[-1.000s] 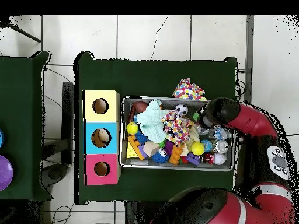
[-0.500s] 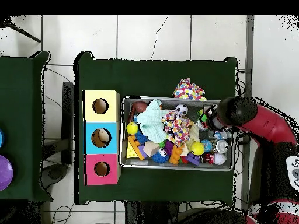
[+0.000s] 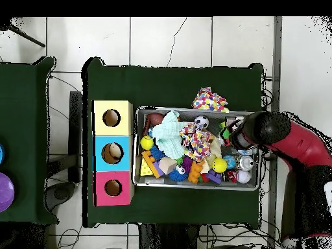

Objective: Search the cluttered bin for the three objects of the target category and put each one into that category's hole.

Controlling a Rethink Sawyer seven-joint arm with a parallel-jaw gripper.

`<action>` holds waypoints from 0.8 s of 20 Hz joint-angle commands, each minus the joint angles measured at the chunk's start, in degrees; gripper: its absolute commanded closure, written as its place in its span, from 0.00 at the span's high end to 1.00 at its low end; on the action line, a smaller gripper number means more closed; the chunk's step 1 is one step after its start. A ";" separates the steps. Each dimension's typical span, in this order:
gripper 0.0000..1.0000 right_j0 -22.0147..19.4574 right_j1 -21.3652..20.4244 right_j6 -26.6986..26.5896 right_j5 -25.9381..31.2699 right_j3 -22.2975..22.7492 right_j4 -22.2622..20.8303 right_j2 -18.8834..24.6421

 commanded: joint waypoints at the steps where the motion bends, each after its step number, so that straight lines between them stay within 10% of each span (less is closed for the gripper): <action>1: 0.00 0.00 0.03 -3.07 4.42 10.43 1.15 4.42; 10: 0.00 5.60 4.37 3.13 -5.08 5.27 -8.05 -3.28; 11: 1.00 7.37 4.76 4.57 -7.64 3.97 -10.64 -5.74; 16: 1.00 12.26 6.57 10.69 -13.41 0.16 -16.48 -12.42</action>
